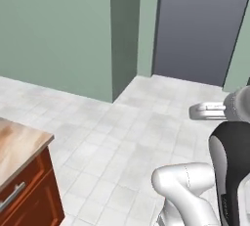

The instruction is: Retrieve the sausage and cheese from the fridge and place them on the cutting board on the counter.

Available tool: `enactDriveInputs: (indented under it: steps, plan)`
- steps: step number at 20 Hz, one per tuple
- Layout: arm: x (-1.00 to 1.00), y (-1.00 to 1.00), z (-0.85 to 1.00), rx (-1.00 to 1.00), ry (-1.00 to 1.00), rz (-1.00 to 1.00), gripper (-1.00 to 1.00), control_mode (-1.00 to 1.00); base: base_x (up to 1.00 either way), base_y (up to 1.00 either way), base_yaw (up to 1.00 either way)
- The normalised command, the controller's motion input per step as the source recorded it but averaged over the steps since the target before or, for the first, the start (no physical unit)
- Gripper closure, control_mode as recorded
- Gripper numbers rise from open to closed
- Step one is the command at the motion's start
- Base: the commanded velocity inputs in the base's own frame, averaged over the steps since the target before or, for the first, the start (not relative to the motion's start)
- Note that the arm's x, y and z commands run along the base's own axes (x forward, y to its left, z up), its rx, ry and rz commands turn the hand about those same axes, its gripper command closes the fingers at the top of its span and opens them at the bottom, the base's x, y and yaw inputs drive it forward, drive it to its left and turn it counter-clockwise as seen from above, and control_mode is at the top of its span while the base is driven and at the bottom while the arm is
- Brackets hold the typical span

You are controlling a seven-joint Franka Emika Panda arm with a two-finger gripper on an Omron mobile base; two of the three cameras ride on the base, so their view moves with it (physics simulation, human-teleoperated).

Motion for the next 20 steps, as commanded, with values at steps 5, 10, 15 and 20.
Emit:
enactDriveInputs:
  steps: [5,10,15,20]
  plan:
    - [0.0,0.0,0.0,0.0,0.0,0.0,-1.0,1.0,0.97,-0.4,0.58]
    - [0.0,0.0,0.0,0.0,0.0,0.0,-1.0,1.0,0.95,-0.39,0.69]
    - [0.0,0.0,0.0,0.0,0.0,0.0,-1.0,1.0,0.89,-0.49,0.67]
    - [0.0,0.0,0.0,0.0,0.0,0.0,-1.0,1.0,0.99,-0.76,0.61]
